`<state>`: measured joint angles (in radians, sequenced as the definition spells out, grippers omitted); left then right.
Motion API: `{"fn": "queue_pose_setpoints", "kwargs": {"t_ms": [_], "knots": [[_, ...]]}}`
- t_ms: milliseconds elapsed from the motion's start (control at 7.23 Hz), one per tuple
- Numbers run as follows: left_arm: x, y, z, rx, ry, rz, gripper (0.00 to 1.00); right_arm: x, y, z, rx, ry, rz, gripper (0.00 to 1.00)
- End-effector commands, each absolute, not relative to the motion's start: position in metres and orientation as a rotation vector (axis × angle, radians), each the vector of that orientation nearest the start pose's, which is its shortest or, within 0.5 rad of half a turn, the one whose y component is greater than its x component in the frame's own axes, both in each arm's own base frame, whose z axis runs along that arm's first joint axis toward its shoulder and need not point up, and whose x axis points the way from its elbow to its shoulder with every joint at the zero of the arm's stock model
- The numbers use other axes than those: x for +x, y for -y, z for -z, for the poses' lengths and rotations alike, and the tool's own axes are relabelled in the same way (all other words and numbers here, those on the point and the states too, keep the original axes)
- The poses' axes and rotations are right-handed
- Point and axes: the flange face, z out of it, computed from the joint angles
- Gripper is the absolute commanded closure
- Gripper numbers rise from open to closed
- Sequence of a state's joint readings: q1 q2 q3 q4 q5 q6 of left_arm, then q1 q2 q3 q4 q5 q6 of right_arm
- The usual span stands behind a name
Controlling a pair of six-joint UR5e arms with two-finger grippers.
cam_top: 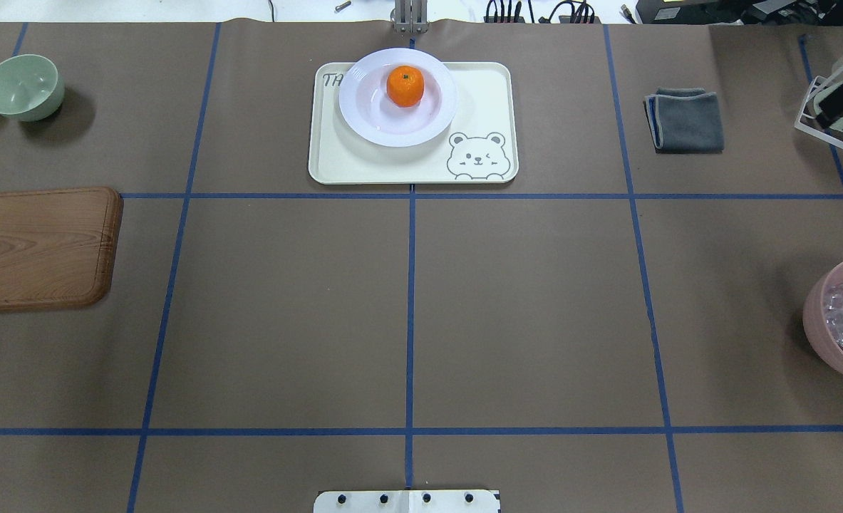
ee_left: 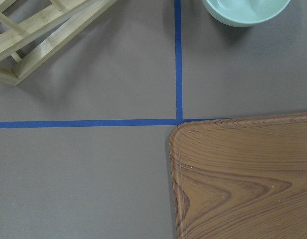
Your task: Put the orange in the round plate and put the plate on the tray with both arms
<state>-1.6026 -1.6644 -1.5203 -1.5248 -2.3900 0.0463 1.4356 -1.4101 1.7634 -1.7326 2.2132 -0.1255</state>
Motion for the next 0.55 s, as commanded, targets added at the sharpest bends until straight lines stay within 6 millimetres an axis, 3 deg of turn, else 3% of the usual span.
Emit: {"fn": "queue_pose_setpoints", "kwargs": {"t_ms": [0,415], "knots": [[-0.0776,0.5288,-0.6371,0.030,-0.819,-0.013,0.02,0.0591,0.5001,-0.5718,0.127,0.681,0.239,0.00],[-0.0776,0.5289,-0.6364,0.031,-0.819,-0.014,0.02,0.0602,0.4989,-0.5749,0.123,0.670,0.236,0.00]]}}
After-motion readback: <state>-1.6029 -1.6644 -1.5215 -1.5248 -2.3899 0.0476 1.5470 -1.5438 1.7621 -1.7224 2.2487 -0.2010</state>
